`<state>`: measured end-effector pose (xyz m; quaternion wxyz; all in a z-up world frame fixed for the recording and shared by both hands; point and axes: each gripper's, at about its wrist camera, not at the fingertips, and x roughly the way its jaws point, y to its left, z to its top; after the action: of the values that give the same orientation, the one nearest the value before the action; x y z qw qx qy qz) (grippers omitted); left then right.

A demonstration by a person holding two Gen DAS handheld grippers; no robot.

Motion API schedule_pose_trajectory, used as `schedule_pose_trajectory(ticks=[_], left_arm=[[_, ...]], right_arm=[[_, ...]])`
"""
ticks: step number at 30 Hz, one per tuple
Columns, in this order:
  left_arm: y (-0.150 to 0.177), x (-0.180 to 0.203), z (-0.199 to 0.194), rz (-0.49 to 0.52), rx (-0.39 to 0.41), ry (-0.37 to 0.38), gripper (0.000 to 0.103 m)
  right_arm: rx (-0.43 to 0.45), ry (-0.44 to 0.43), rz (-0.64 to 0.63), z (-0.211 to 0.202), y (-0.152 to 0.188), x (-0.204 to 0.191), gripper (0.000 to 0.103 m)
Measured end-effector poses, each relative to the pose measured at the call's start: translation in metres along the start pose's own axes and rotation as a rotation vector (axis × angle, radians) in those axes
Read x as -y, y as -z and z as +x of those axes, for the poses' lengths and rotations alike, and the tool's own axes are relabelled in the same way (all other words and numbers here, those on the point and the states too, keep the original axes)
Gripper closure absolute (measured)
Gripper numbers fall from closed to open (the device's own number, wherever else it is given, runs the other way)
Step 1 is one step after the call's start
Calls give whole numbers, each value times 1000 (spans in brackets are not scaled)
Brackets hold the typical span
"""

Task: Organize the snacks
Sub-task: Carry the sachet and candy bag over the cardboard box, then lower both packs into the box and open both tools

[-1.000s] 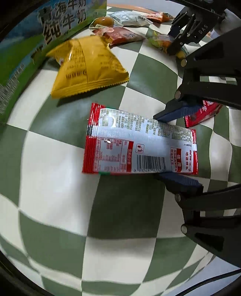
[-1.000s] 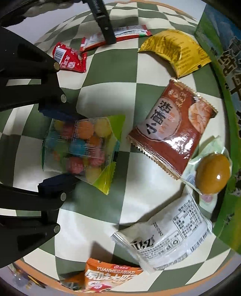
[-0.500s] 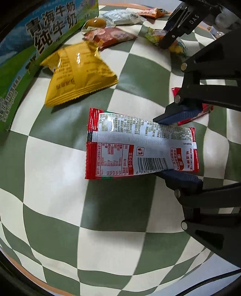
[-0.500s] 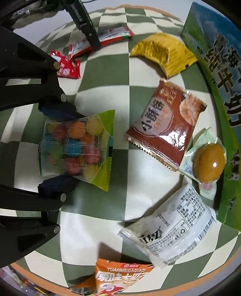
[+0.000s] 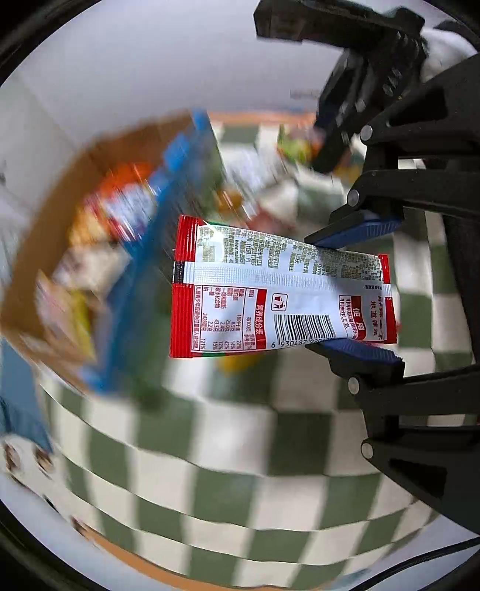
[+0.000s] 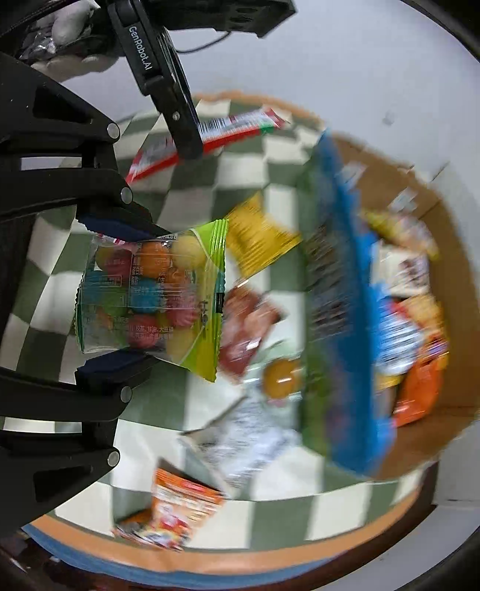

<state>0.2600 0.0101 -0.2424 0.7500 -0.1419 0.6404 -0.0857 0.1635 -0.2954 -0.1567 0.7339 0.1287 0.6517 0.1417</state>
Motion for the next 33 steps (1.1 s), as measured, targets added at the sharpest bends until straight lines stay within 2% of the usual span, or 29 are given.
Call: schedule_pose_trajectory(ticks=[5,8,10,15,19,23,27,33], left_arm=[[-62,45,-45,96,56,53,59],[-107,61,-53,144,64,32,59],[-124,62,-56,148,54,11,59],[-189,61,-24,138,-26,-39,59],[-219,44,16,93,-97,-56,59],[-227,35,47,67,-171,-77,59],[-221,31,72,63,-234,-94,59],[-213,24,91,34,-277,-88,58]], right_arm=[[83,-48,8,-30,-54,-14,49],[133,-45,15,-33,-89,-18,49],[152,-38,19,-29,-114,-19,49],[145,6,15,-10,-163,-18,49],[102,38,20,18,-185,-15,49],[43,64,16,50,-196,-12,49],[-3,81,20,76,-198,-6,49],[-55,90,30,101,-196,2,48]])
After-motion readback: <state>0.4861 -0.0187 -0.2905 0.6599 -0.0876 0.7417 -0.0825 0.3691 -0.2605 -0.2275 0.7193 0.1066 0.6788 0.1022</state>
